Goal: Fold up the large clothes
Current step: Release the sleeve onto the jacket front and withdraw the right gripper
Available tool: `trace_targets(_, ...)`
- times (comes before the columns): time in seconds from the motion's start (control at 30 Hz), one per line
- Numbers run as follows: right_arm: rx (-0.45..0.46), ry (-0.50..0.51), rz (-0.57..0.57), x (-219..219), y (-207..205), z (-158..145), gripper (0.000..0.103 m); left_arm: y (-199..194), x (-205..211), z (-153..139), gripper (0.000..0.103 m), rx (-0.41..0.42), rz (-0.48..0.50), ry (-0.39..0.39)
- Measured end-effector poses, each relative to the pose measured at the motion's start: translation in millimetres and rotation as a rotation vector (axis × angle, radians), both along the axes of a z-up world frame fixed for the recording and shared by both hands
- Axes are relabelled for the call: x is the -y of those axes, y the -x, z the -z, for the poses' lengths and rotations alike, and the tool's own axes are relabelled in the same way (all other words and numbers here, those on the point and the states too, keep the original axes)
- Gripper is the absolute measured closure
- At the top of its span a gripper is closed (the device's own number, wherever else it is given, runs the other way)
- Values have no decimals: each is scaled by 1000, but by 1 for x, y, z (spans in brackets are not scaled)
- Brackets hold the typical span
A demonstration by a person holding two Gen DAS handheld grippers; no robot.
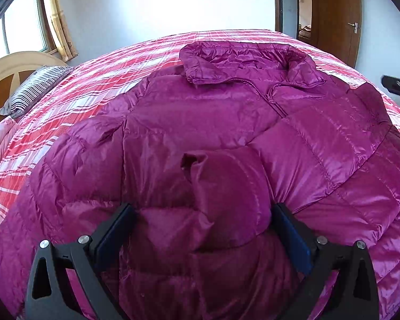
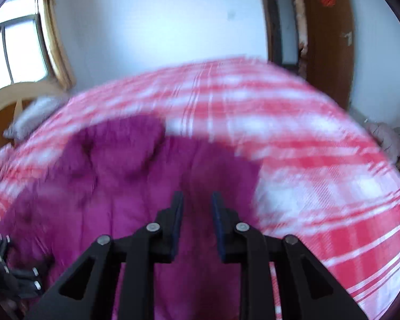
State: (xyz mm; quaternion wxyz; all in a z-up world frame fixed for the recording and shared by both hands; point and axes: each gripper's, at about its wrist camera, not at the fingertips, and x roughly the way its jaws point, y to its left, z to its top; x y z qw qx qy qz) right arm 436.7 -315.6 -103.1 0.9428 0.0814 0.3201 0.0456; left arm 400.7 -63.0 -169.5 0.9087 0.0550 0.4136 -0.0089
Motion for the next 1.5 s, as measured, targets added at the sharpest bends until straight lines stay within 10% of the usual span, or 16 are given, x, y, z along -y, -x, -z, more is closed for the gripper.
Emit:
trace_targets(0.5, -155, -48, -20, 2, -53, 69, 80, -1, -8, 0, 1, -5, -11, 54)
trace_targets(0.77, -116, -177, -18, 15, -22, 38, 69, 1, -15, -1, 1, 3, -30, 84)
trace_targets(0.93, -107, -56, -109, -23, 24, 15, 65, 0, -14, 0, 1, -6, -26, 84)
trace_targets(1.23, -205, 36, -117, -40, 30, 68, 72, -2, -14, 2, 1, -12, -23, 85)
trace_targets(1.5, -128, 64, -123, -87, 60, 12, 67, -1, -15, 1, 1, -8, -23, 91)
